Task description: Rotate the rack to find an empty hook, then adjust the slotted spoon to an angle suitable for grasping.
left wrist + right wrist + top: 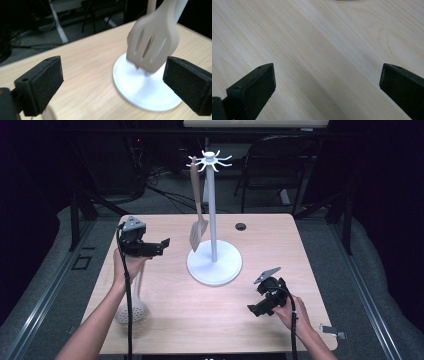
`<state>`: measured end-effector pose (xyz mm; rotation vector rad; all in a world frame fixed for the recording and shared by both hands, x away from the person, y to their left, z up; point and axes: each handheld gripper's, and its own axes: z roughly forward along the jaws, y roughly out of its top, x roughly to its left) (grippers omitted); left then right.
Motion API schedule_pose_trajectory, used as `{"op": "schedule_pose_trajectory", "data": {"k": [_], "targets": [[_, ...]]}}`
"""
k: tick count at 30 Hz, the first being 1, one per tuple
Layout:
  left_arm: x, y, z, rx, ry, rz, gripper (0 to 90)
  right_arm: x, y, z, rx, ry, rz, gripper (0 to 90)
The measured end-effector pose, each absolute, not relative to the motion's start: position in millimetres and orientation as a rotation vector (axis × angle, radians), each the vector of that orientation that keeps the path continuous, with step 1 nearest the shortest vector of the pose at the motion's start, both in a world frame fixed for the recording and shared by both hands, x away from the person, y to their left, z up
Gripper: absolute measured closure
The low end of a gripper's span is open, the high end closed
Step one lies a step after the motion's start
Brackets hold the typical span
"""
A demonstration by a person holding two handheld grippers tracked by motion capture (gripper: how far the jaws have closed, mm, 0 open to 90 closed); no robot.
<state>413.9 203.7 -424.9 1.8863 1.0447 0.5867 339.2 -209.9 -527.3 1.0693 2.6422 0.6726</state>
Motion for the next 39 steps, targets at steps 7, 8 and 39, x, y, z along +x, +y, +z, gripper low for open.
{"op": "schedule_pose_trajectory", "data": {"k": [7, 8, 39], "targets": [[407.5, 216.0, -444.1, 1.889, 1.13, 0.56, 0.0, 339.2, -208.9, -527.3, 1.071, 2.647, 0.668, 0.0], [407.0, 218.8, -448.4, 1.893, 1.148, 0.551, 0.0, 339.2, -208.6, -527.2, 1.07, 2.649, 0.663, 0.0], [420.4, 259.7, -534.6, 2.099, 1.594, 0.426, 23.5, 337.4, -202.7, -529.5, 1.023, 2.671, 0.603, 1.1]]}}
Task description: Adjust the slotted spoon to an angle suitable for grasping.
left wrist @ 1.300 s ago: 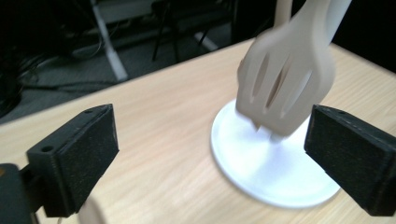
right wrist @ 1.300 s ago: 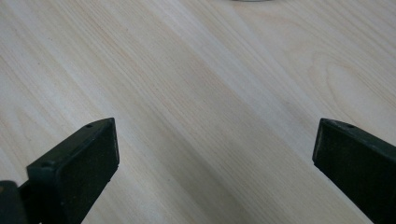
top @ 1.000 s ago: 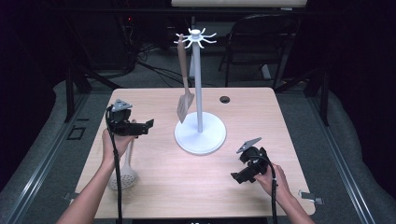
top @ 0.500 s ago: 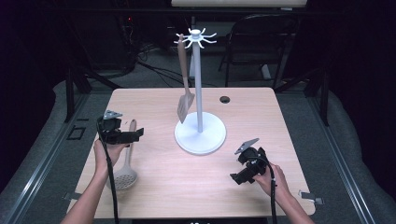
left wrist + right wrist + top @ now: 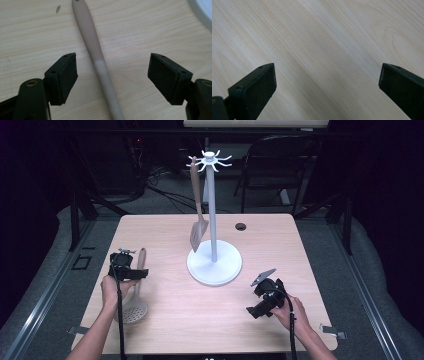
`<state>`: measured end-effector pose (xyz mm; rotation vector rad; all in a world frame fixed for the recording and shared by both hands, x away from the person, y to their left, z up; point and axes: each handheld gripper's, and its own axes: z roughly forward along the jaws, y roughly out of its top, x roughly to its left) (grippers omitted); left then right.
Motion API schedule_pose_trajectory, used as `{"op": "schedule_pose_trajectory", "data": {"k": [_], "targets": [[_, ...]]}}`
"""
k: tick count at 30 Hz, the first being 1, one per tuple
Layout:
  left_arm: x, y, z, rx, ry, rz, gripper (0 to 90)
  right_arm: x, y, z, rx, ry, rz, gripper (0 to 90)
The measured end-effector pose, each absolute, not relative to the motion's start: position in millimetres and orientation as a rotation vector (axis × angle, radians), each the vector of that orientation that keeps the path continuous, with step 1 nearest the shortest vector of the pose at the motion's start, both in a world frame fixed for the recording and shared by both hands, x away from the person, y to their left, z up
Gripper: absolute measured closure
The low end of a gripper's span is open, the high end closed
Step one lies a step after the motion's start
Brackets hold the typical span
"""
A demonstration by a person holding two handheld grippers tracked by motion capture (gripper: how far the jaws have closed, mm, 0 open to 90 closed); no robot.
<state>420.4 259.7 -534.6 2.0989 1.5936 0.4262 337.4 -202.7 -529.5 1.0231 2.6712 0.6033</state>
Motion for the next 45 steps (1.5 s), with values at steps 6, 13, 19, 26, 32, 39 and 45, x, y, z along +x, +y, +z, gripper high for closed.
{"op": "schedule_pose_trajectory", "data": {"k": [6, 13, 19, 26, 32, 39, 45], "targets": [[424.9, 260.0, -545.3, 2.133, 1.633, 0.392, 32.6, 337.1, -202.2, -528.6, 1.027, 2.68, 0.58, 1.3], [424.7, 265.0, -548.6, 2.135, 1.626, 0.362, 49.2, 336.3, -201.9, -527.9, 1.027, 2.674, 0.597, 1.5], [424.9, 268.2, -549.3, 2.125, 1.635, 0.366, 58.7, 337.0, -202.4, -528.2, 1.026, 2.67, 0.576, 1.6], [426.4, 269.9, -552.2, 2.132, 1.66, 0.338, 60.8, 336.9, -202.7, -527.4, 1.027, 2.662, 0.595, 1.9], [426.4, 270.6, -553.2, 2.132, 1.655, 0.322, 64.3, 337.0, -202.9, -527.9, 1.031, 2.661, 0.61, 1.9], [426.0, 269.8, -553.5, 2.138, 1.644, 0.331, 68.1, 337.6, -203.5, -527.9, 1.028, 2.657, 0.586, 2.0], [425.4, 271.5, -553.4, 2.127, 1.638, 0.318, 69.0, 337.5, -203.1, -527.9, 1.031, 2.657, 0.592, 2.0]]}}
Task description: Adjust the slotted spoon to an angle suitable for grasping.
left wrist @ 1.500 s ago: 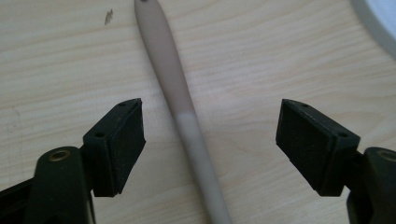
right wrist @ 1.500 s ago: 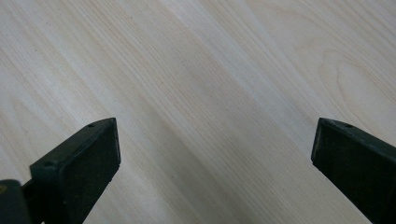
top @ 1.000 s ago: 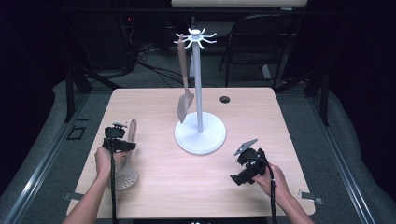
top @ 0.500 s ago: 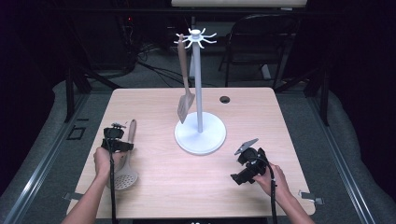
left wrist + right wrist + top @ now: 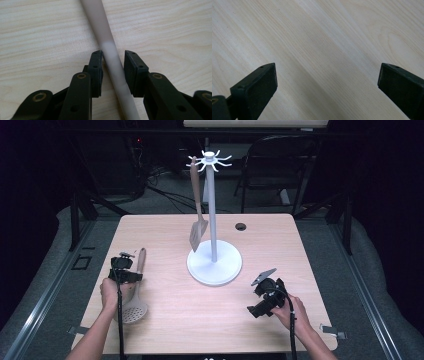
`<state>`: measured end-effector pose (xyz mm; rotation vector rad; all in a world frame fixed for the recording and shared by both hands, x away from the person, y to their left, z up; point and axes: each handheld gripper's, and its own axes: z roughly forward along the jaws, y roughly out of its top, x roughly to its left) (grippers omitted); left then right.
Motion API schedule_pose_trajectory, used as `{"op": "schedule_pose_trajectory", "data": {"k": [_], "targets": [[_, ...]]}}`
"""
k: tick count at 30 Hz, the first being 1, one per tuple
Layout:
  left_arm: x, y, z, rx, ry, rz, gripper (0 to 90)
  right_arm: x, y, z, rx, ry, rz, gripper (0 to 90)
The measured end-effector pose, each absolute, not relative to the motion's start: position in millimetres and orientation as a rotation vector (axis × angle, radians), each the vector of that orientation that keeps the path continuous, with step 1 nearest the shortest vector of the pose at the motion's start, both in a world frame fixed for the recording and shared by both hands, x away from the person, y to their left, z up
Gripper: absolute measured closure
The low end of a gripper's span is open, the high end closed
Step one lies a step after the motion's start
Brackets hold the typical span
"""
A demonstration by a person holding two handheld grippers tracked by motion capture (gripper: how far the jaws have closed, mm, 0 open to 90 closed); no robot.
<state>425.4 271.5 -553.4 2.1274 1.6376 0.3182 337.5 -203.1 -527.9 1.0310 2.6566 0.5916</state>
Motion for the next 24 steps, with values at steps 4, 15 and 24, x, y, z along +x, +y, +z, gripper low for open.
{"op": "schedule_pose_trajectory", "data": {"k": [4, 15, 24], "targets": [[425.3, 270.7, -552.9, 2.137, 1.618, 0.301, 70.2, 337.8, -203.5, -527.3, 1.026, 2.659, 0.573, 2.1], [423.2, 256.6, -550.1, 2.23, 1.505, 0.255, 74.2, 338.0, -202.7, -529.0, 1.032, 2.66, 0.578, 2.1], [415.7, 245.8, -547.1, 2.323, 1.415, 0.206, 76.5, 337.3, -202.2, -530.8, 1.046, 2.651, 0.605, 2.1]]}}
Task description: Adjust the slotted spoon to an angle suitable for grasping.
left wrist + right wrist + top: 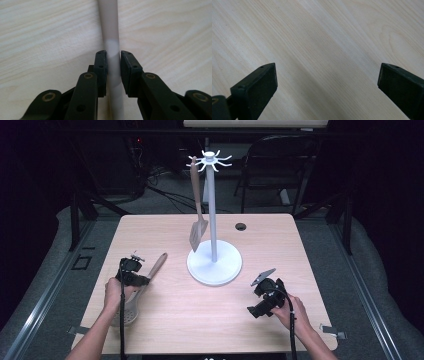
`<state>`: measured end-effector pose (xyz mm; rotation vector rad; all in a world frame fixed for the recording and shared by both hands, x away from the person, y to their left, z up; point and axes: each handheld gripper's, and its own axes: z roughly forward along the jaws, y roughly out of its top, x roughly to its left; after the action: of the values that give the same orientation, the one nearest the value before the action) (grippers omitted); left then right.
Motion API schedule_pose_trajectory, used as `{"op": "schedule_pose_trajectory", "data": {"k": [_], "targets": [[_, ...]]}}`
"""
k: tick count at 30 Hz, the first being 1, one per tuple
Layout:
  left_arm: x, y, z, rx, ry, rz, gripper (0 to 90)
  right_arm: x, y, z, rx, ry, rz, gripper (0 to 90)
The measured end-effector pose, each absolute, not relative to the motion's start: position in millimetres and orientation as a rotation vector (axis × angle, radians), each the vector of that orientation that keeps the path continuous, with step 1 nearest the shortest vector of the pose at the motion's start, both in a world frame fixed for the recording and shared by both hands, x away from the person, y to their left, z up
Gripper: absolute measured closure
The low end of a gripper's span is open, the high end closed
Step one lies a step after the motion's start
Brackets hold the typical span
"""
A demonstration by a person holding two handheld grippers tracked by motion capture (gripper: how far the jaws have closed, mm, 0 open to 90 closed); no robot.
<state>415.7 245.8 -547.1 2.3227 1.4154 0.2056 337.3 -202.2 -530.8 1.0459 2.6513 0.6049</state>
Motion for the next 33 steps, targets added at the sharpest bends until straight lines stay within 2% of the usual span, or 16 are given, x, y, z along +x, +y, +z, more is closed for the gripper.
{"op": "schedule_pose_trajectory", "data": {"k": [6, 18, 33], "targets": [[409.5, 243.4, -544.5, 2.38, 1.381, 0.151, 76.7, 338.6, -202.5, -529.0, 1.019, 2.674, 0.566, 2.2], [416.0, 235.3, -544.6, 2.416, 1.354, 0.179, 73.9, 337.9, -199.2, -528.8, 1.015, 2.669, 0.581, 2.4], [414.3, 232.9, -542.3, 2.481, 1.326, 0.164, 75.4, 338.2, -203.9, -526.3, 1.016, 2.662, 0.567, 2.4]]}}
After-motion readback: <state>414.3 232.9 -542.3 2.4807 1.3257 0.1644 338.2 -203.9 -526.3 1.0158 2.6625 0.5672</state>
